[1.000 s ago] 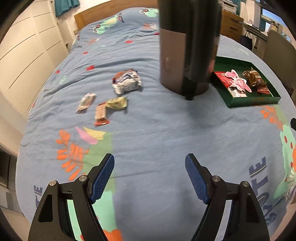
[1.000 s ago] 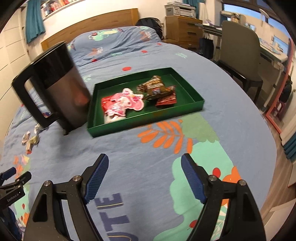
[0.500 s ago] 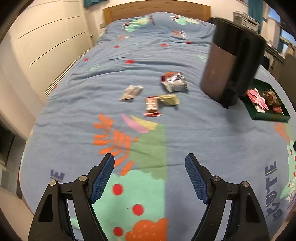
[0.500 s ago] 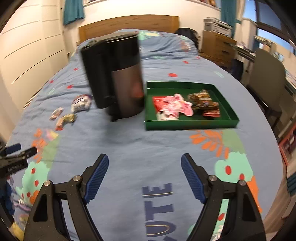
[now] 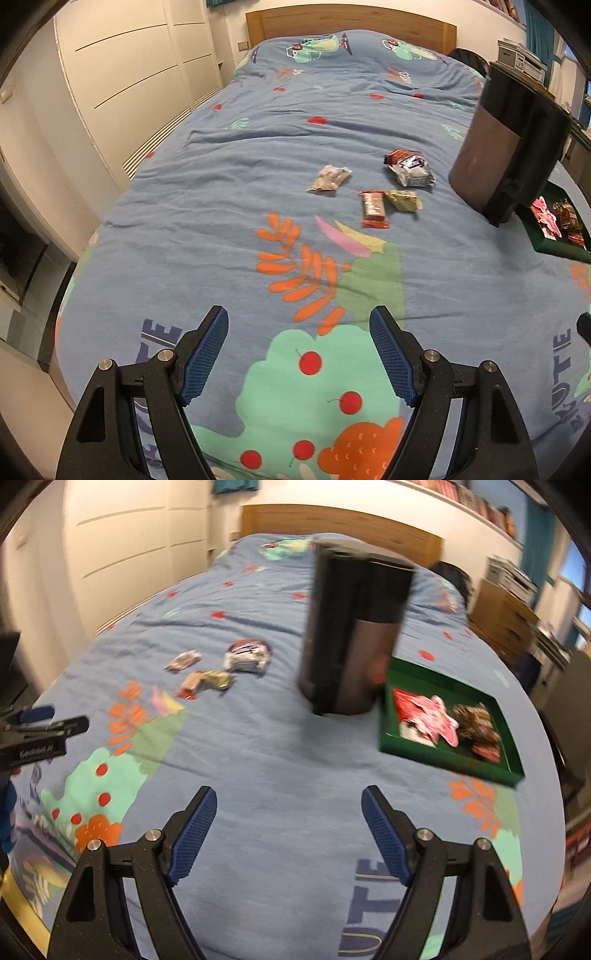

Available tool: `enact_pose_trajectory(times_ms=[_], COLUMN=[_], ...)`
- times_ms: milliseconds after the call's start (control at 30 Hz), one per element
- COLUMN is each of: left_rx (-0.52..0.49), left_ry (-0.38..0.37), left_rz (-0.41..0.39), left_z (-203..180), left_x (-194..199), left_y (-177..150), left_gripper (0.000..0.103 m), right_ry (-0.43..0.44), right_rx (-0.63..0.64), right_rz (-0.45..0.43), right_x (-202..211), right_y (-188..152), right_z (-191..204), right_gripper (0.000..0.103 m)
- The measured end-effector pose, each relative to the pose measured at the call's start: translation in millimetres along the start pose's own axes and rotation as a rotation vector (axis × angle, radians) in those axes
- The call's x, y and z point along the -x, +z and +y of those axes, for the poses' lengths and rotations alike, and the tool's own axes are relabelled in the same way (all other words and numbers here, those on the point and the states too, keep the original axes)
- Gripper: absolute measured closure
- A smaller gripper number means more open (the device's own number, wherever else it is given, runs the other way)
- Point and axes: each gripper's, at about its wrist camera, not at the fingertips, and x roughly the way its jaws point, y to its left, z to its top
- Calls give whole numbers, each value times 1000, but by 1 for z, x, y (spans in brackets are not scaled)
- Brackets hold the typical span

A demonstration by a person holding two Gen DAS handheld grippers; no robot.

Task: Organize snacks
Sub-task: 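Move both open grippers back toward the remaining snacks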

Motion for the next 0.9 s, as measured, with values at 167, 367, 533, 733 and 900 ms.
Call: enact_pose_trajectory(times_ms=[167, 367, 533, 733, 900], left_rx=[2, -19, -32, -57, -54], left_ry=[-21, -49, -98, -189, -244], left_rz=[-4, -29, -32, -9, 11], left_z=[8, 10, 2, -16, -28], left_x=[-11, -27, -42, -68, -94], left_y=[7, 23, 38, 55, 74], left_gripper=[29, 29, 29, 29, 29], right_ry=[57, 125, 168, 202, 216], right_rx=[90, 196, 228, 290, 336], right_rz=[4, 2, 6, 3, 6], right_x=[-17, -46, -72, -102, -127], right_y=[15, 35, 48, 70, 85], right_z=[17, 32, 38, 47, 53], right_gripper=[0, 0, 0, 0, 0])
